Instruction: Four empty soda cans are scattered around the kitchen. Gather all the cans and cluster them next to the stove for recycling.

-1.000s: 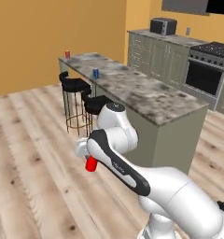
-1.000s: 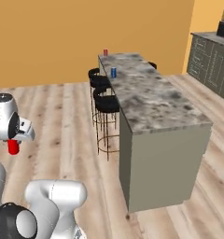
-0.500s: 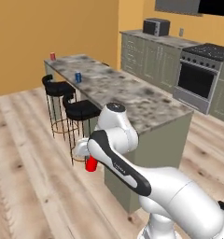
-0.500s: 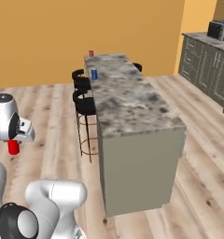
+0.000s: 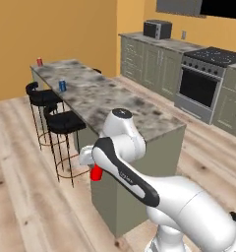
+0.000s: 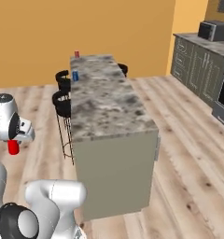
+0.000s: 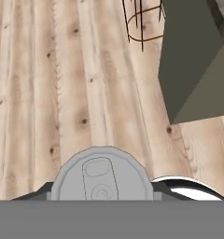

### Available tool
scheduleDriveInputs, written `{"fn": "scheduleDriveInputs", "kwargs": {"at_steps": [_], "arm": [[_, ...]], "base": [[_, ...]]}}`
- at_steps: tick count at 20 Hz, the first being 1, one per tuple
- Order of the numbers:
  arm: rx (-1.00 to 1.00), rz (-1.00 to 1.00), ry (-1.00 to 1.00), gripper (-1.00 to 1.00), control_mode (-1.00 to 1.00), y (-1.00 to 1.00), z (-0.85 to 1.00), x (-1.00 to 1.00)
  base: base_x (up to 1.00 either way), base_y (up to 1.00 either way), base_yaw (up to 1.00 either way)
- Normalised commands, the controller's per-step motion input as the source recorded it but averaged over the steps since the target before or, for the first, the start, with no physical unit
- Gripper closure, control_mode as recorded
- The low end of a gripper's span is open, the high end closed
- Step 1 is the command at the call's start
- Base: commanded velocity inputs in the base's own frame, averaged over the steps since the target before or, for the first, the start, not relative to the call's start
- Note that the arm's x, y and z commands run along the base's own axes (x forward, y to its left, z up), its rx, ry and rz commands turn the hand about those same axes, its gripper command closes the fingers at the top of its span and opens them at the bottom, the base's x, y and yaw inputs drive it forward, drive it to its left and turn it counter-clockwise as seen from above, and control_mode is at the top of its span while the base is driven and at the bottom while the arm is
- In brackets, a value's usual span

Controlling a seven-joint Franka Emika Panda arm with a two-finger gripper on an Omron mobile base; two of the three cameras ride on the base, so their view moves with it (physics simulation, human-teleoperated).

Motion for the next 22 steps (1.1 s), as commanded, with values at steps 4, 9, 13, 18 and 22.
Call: {"fn": "scheduleDriveInputs", "kwargs": {"at_steps": [4, 9, 13, 18, 22], "arm": [[0.00, 0.00, 0.00, 1.00, 1.00, 0.00, 0.00, 0.00], [0.00, 0.00, 0.00, 1.00, 1.00, 0.00, 0.00, 0.00], [0.00, 0.00, 0.00, 1.00, 1.00, 0.00, 0.00, 0.00], [0.00, 0.00, 0.00, 1.00, 1.00, 0.00, 0.00, 0.00], [0.00, 0.00, 0.00, 1.00, 1.00, 0.00, 0.00, 0.00]], "base": [[0.30, -0.60, 0.00], [0.27, -0.63, 0.00], [0.27, -0.64, 0.00], [0.29, -0.60, 0.01], [0.31, -0.59, 0.02]]}}
